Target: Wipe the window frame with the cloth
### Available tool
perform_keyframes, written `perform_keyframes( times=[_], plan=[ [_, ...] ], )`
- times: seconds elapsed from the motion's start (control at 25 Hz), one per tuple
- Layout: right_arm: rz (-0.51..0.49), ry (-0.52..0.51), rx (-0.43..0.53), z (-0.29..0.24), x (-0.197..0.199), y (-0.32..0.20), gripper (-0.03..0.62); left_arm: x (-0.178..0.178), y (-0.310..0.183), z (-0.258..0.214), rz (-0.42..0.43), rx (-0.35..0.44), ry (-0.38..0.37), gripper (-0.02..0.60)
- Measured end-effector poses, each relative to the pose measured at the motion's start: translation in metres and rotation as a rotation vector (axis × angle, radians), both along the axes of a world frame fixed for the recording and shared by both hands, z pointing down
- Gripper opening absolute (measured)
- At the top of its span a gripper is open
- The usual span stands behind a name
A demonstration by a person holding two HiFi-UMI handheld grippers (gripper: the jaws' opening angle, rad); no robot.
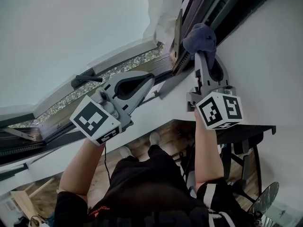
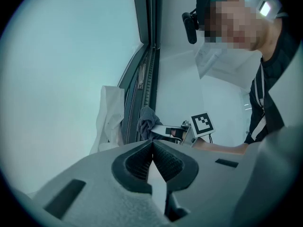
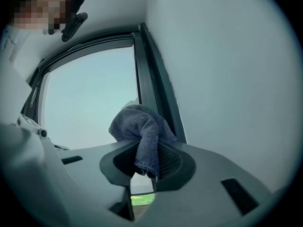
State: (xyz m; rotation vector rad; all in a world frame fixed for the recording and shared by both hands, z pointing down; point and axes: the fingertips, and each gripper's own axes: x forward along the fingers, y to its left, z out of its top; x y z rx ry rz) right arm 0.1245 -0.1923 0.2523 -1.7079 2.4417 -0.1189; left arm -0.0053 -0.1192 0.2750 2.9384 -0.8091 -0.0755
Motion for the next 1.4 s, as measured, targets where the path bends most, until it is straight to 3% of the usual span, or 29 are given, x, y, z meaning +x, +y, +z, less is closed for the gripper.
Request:
perform_keyframes(
  times=[0.52,1.4],
  plan=[
    [0.003,0.025,-0.125,0.094,0.003,-0.004,0.066,0.011,0.001,0.06,0.017,-0.12,-0.033,0.018],
    [0.031,0.04,-0.276,0.197,0.006,-0.005,0.066,0.001,0.005,0.097,-0.01,-0.192,-0.022,0.018]
  ],
)
